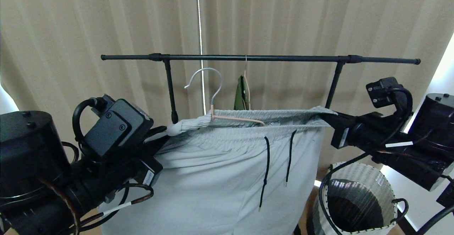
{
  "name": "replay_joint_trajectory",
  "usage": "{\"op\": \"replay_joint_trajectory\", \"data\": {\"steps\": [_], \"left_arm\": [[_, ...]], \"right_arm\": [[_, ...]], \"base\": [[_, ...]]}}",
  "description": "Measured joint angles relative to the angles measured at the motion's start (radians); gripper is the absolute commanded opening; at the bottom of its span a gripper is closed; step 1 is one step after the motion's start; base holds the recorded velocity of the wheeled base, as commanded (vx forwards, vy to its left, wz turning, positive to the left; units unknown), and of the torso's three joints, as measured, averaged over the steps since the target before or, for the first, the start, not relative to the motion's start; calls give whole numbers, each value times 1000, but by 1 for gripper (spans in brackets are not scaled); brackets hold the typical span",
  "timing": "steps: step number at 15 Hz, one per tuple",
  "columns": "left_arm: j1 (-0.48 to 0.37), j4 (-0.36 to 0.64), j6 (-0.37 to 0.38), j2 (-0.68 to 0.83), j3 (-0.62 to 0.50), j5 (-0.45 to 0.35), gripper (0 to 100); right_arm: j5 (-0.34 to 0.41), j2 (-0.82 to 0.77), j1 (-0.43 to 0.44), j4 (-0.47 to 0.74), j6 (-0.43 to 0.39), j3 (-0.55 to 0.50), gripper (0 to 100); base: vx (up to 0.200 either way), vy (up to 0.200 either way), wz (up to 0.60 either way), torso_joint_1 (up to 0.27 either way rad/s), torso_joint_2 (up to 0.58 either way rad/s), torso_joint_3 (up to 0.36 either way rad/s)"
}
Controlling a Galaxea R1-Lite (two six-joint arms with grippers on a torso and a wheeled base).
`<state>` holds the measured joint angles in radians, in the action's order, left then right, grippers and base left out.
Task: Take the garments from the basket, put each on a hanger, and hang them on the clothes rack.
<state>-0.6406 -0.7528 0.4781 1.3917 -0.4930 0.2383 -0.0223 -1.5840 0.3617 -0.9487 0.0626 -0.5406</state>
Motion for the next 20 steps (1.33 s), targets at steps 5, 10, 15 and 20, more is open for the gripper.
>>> {"op": "replay_joint_trajectory", "data": {"steps": [5, 10, 15, 20], "left_arm": [[-6, 1, -126, 51, -31, 119, 0], [-12, -7, -155, 66, -43, 113, 0], [-96, -87, -146, 74, 8, 83, 0], [-144, -139, -106, 100, 17, 63, 0]], "right_arm": [[-5, 124, 178, 216, -28, 48, 100], [-1, 194, 222, 242, -191, 66, 100], [14, 160, 244, 243, -371, -8, 100], [16, 86, 268, 327, -427, -125, 100]], "base": [[0, 0, 0, 0, 0, 0], [0, 0, 0, 0, 0, 0], [0, 0, 0, 0, 0, 0], [0, 0, 0, 0, 0, 0]]}}
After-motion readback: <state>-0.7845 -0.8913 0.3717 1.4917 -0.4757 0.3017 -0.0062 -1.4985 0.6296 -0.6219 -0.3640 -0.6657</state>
